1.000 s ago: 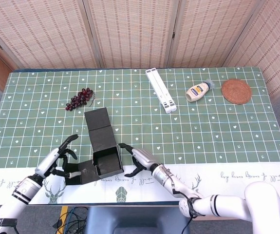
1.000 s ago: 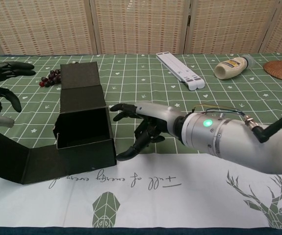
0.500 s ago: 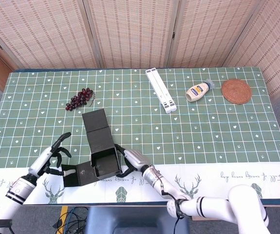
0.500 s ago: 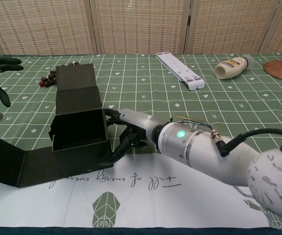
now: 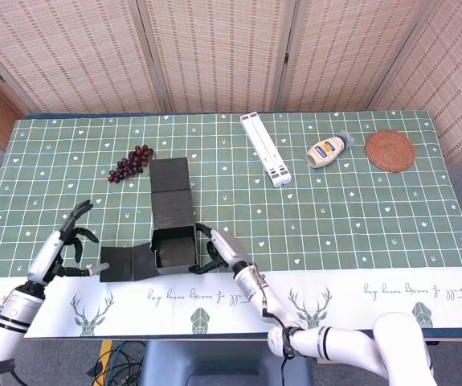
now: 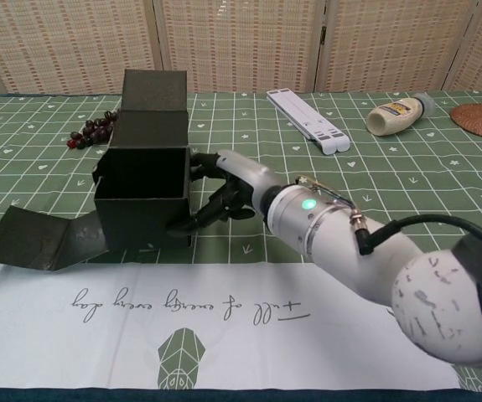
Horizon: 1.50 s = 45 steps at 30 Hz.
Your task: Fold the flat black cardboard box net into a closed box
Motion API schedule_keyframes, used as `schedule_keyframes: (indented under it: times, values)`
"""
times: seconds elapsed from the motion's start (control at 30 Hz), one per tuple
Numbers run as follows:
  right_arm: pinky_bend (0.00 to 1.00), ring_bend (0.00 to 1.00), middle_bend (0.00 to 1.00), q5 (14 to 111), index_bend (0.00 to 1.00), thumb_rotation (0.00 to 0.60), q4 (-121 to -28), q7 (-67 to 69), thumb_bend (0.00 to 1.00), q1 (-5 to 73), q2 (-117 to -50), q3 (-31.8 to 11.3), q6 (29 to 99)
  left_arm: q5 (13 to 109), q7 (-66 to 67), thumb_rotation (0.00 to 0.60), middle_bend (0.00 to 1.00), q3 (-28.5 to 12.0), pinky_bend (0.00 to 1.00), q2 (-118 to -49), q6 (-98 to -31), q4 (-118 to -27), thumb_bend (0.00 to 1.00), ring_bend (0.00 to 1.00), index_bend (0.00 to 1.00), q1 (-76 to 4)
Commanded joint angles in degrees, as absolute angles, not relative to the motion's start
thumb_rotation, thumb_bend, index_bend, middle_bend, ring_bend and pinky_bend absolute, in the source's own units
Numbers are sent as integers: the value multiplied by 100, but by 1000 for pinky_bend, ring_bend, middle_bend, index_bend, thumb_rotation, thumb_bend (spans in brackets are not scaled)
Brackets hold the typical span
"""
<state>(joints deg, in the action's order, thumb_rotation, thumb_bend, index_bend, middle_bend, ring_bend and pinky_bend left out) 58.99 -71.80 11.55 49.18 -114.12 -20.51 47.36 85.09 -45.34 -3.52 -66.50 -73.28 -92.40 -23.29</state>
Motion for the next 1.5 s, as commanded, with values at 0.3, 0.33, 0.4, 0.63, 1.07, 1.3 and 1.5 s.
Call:
schedule_keyframes:
  times: [0.3, 0.33, 0.4, 0.63, 1.07, 1.3, 1.5]
  values:
    - [1000, 828, 444, 5937, 329, 600, -8606, 2548, 106, 4066, -10176, -2559, 4819, 7939, -3316, 600, 0, -1105, 712, -7454, -8461, -8576, 112, 411, 15, -1986]
    - [1000, 828, 444, 5974, 329, 600, -8729, 2740, 106, 3984, -10060, -2588, 4788, 7926, -3236, 600, 0, -1127, 709, -7502, -8482, -8499, 111, 407, 2, -1979]
    - [1000, 828, 444, 6064, 329, 600, -8925, 3089, 106, 3843, -9883, -2632, 4749, 7928, -3089, 600, 0, -1150, 705, -7577, -8498, -8350, 111, 397, 0, -1982]
    - [1000, 828, 455, 6323, 329, 600, -9359, 4143, 111, 3505, -9514, -2673, 4565, 8180, -2883, 600, 0, -1216, 698, -7903, -8632, -7991, 111, 389, 0, -2086]
    - [1000, 828, 455, 6743, 329, 600, -9291, 5032, 110, 3469, -9523, -2489, 4320, 9009, -2242, 600, 0, -1368, 696, -8653, -9056, -7615, 111, 389, 0, -2626]
    - [1000, 828, 455, 6768, 329, 600, -9174, 5082, 111, 3593, -9676, -2423, 4295, 9293, -2087, 600, 0, -1336, 696, -9007, -9260, -7546, 111, 389, 0, -2785]
    - [1000, 828, 455, 6675, 329, 600, -8990, 4877, 111, 3767, -9835, -2418, 4291, 9439, -2053, 600, 0, -1313, 696, -9205, -9357, -7511, 111, 389, 0, -2890]
